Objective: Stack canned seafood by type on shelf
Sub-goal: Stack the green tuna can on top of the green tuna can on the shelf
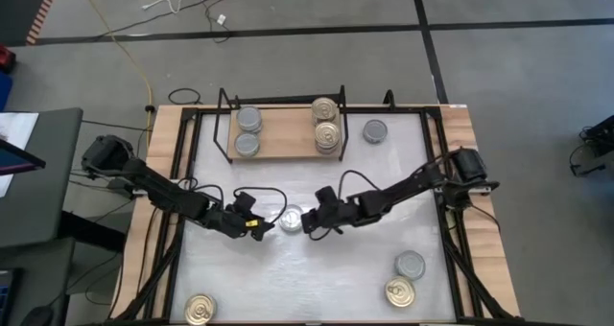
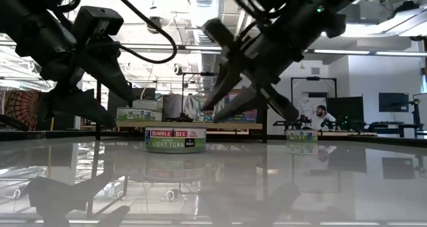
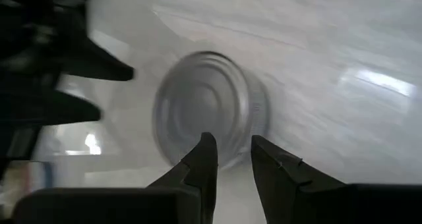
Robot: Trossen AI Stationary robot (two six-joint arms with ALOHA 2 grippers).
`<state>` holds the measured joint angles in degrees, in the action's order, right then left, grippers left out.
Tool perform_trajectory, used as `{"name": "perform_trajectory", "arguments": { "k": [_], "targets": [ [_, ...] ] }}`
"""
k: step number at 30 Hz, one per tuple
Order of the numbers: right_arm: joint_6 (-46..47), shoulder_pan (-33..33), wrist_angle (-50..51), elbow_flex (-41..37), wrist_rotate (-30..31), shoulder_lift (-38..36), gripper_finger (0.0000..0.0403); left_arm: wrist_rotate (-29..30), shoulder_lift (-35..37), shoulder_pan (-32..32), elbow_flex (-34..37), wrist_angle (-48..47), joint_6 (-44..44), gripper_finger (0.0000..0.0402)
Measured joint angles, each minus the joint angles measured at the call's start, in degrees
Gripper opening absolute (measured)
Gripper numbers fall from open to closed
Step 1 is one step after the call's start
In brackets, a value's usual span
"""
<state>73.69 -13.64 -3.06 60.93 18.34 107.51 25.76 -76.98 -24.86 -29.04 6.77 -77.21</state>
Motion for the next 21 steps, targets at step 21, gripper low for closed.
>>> {"name": "perform_trajectory", "arguments": {
  "k": [21],
  "targets": [
    [1.1, 1.1, 2.8, 3.6, -1.7, 3.5, 0.0118, 0.0, 0.0, 0.0, 0.0, 0.2, -0.1, 0.0251]
  ]
}}
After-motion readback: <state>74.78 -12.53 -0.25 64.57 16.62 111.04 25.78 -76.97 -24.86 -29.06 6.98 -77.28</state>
